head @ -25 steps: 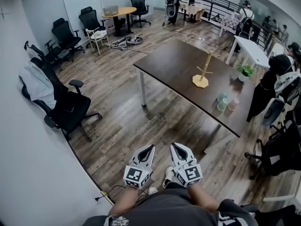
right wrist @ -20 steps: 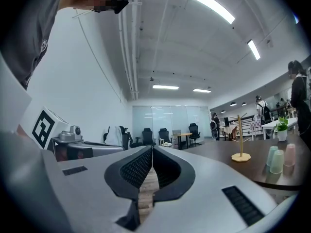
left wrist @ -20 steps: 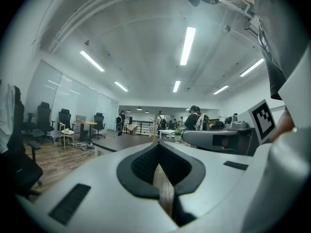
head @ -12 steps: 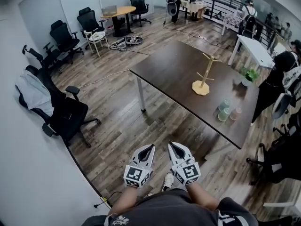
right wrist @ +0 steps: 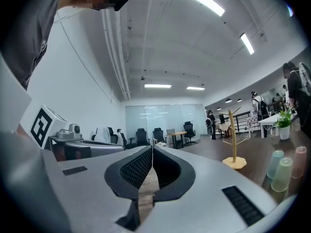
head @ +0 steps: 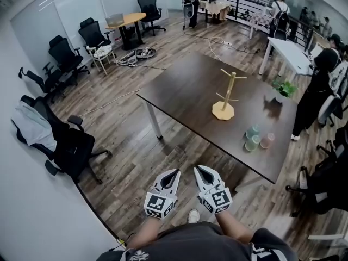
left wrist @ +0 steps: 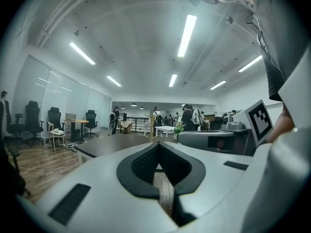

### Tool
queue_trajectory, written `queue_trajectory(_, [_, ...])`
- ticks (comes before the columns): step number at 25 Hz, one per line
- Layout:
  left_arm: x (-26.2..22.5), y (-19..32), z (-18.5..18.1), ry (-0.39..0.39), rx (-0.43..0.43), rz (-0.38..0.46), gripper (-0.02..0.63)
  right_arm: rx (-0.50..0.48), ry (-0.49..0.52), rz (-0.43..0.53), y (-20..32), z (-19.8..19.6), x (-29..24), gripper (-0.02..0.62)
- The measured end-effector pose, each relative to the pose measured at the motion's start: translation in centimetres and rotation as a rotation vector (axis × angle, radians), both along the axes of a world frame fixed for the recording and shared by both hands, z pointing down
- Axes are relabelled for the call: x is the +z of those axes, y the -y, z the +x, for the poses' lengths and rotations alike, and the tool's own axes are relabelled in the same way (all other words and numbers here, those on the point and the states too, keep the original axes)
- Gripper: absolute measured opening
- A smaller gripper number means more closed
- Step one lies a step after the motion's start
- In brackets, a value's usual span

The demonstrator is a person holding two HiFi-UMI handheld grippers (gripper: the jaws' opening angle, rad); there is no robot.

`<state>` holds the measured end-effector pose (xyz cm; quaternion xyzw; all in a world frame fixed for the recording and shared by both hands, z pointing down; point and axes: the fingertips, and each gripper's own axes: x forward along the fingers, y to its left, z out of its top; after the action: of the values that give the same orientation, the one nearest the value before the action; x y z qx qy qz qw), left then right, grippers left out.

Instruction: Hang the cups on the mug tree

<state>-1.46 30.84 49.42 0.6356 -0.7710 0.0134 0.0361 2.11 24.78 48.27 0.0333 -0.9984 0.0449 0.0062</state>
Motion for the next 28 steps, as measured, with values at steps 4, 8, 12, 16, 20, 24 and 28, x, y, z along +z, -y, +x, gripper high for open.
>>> queue_trajectory(4, [0.3, 2.4, -0.4, -0.003, 0.011, -0.008, 0.005, 0.003, 0.000, 0.001, 2.3, -0.6, 0.2, 0.026])
queue_trajectory(8, [0.5, 4.2, -1.2, -0.017, 0.018, -0.017, 0.005, 0.013, 0.005, -0.027, 4.0, -1.0, 0.3, 0.026])
queue_trajectory(12, [0.7, 6.3, -1.8, -0.025, 0.043, -0.015, 0.005, 0.035, 0.015, -0.068, 5.7, -1.5, 0.2, 0.026])
queue_trajectory(16, [0.9, 8.8, -3.6, -0.024, 0.078, -0.005, 0.005, 0.055, 0.024, -0.050, 7.6, -3.2, 0.2, 0.026])
queue_trajectory(20, [0.5, 11.6, -6.0, -0.024, 0.136, 0.010, 0.005, 0.097, 0.033, -0.034, 9.6, -6.1, -0.6, 0.026])
queue_trajectory(24, [0.2, 14.3, -9.1, -0.037, 0.199, 0.023, 0.005, 0.134, 0.030, -0.016, 11.8, -9.3, -1.1, 0.026])
queue_trajectory(28, [0.3, 16.8, -12.0, -0.036, 0.248, 0.015, 0.005, 0.177, 0.014, -0.018, 14.1, -12.0, -0.9, 0.026])
